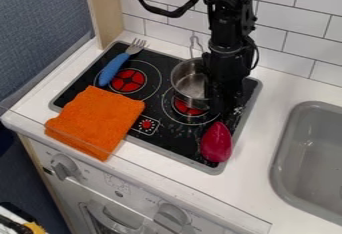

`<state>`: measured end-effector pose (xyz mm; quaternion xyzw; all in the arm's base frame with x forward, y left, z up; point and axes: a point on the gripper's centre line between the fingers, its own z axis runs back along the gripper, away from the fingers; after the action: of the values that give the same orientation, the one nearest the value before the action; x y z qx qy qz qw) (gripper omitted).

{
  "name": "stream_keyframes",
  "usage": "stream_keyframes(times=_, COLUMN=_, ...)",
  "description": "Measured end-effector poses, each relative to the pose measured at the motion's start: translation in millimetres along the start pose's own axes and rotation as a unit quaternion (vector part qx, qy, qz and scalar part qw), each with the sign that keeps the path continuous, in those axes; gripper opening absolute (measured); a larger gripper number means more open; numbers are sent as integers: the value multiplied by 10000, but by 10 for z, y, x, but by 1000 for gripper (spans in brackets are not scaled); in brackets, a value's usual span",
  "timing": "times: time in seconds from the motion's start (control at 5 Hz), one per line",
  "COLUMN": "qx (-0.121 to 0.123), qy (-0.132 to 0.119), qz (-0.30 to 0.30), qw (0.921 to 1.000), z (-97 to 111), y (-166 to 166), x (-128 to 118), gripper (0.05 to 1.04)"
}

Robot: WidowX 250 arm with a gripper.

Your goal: Moved pot on top of orange cloth

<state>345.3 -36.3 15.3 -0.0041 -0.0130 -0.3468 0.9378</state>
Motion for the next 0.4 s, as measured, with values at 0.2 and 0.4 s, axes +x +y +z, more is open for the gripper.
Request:
stream_keyframes(times=0.2, qx=60, qy=-143, qz=-99, qw=9998, z=57, y=-83, x=37, gripper=91)
stream_keyframes(times=0.4, qx=320, qy=-592, qz=370, qw=9970, z=367, y=-98, x=79, gripper=82)
